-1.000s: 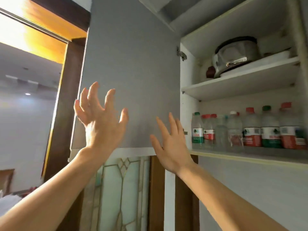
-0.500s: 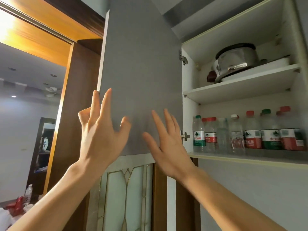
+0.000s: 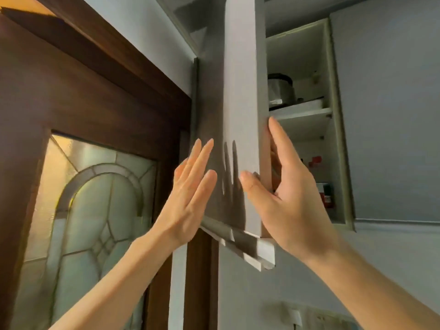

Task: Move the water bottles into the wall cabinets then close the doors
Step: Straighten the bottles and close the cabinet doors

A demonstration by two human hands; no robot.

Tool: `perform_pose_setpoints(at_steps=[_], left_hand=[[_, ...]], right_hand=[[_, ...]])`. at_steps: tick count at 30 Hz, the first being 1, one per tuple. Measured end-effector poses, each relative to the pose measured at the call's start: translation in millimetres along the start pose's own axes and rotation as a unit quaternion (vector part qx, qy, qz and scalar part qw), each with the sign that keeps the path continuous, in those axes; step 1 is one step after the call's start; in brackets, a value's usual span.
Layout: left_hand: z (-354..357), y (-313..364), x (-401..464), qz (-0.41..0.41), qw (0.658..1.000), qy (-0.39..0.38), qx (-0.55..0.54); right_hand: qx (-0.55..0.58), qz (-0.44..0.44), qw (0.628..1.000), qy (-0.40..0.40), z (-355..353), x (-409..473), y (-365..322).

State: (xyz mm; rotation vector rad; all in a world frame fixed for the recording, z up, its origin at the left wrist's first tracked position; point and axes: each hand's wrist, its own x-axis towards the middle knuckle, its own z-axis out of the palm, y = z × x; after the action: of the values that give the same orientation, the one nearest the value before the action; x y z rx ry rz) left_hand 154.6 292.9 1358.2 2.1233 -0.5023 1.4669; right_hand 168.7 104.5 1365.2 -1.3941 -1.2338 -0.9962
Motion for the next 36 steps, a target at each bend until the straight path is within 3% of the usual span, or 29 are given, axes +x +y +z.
perform_pose_setpoints(at_steps=[5,11,19,28,33,36], left_hand=[[93.0,-13.1,10.6,-0.033,0.999,-0.042,-0.002],[172.8,-17.6,25.5,-0.038,0.998,0.0,-0.04],[242.3,-28.8,44.7,-0.032,0.997,0.075,-0.007],[283.3,-35.7,60.7,-0.037,0.993,0.092,0.066],[305.7,-47.8,68.1,-0.023,0.989,0.057,0.133],[317.0,-51.7,75.8,-0.044,0.993,0.039,0.107]], right_hand=[[-0.067,0.04,0.997,0.0,-57.1,-5.4,33.1],[-0.187,0.057,0.981,0.002,-108.5,-7.2,85.4],[-0.301,0.087,0.946,-0.086,-152.3,-2.6,155.1],[-0.523,0.019,0.841,-0.134,-173.2,-3.8,214.6],[-0.568,0.016,0.81,-0.147,-175.3,-9.9,254.9],[-0.598,0.032,0.784,-0.164,-175.4,-8.7,277.9]])
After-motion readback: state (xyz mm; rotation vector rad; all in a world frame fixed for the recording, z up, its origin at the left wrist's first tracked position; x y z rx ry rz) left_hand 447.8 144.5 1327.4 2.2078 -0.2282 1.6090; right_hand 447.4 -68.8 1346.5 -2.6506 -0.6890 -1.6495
